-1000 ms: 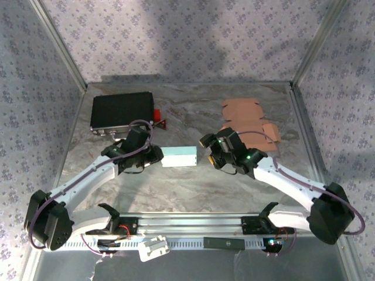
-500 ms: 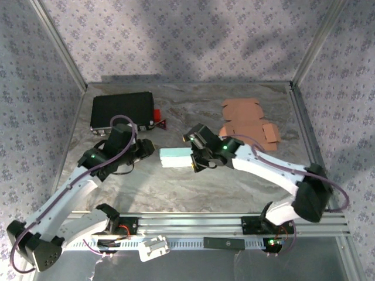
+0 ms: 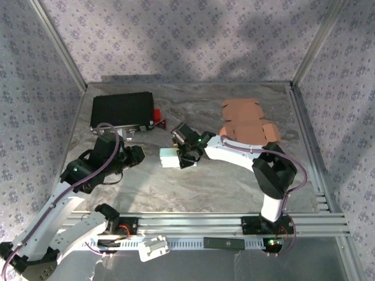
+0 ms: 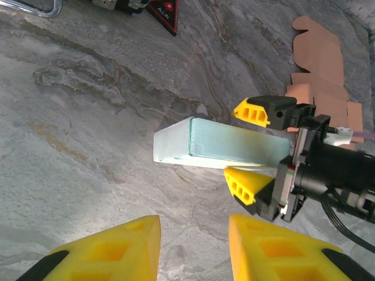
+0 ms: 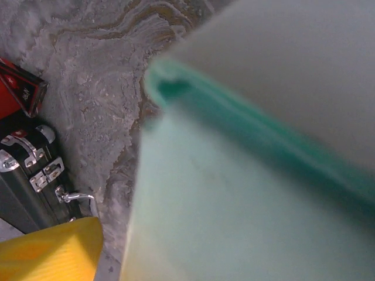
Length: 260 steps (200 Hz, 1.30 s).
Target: Fold the paper box
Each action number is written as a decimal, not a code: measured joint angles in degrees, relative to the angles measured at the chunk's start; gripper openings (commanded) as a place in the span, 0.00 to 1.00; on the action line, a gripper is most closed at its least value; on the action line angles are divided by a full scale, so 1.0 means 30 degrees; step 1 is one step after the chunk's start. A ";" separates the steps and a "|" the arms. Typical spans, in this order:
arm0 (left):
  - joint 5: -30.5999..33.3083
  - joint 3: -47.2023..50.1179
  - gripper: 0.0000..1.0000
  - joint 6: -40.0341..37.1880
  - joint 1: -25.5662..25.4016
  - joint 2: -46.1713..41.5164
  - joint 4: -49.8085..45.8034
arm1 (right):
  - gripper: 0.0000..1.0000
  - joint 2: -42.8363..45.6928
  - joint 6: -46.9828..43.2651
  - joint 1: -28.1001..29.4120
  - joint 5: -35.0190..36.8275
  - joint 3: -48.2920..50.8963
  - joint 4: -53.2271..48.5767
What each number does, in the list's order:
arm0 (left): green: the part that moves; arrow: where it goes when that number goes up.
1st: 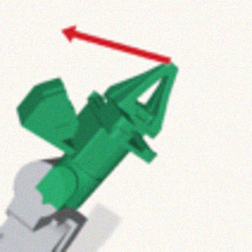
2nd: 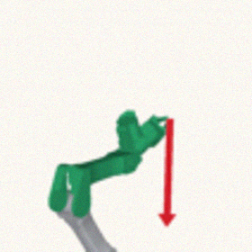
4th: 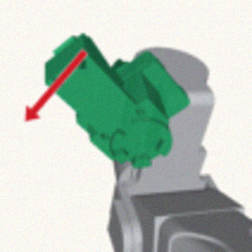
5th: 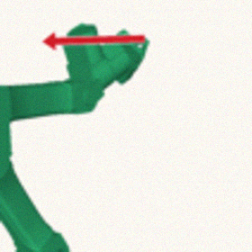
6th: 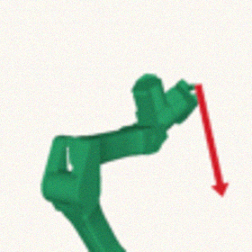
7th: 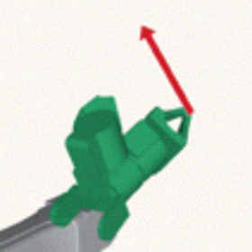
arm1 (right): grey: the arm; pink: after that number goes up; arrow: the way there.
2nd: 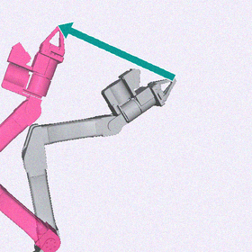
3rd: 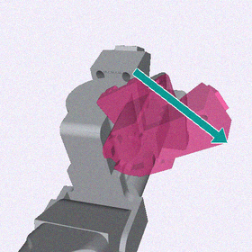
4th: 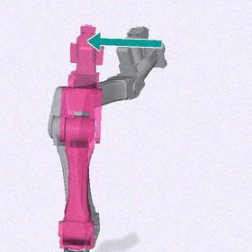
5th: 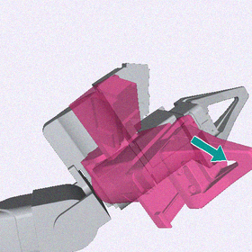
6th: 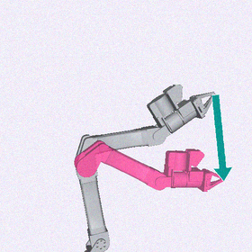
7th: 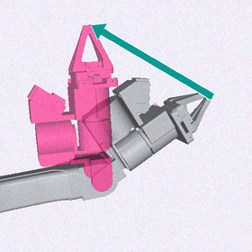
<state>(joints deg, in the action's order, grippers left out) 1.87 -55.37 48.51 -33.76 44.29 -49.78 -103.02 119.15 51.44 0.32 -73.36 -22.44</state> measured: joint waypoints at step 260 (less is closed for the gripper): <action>-0.1399 0.3446 0.34 -0.0160 -0.0889 -0.0641 0.1676 | 0.77 0.2761 -2.2316 -0.2448 0.0109 0.2623 0.2514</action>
<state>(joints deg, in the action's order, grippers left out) -2.33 -45.04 48.03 -36.42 42.37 -44.75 -94.74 52.21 44.10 0.64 -65.49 -14.90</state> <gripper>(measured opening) 0.338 0.770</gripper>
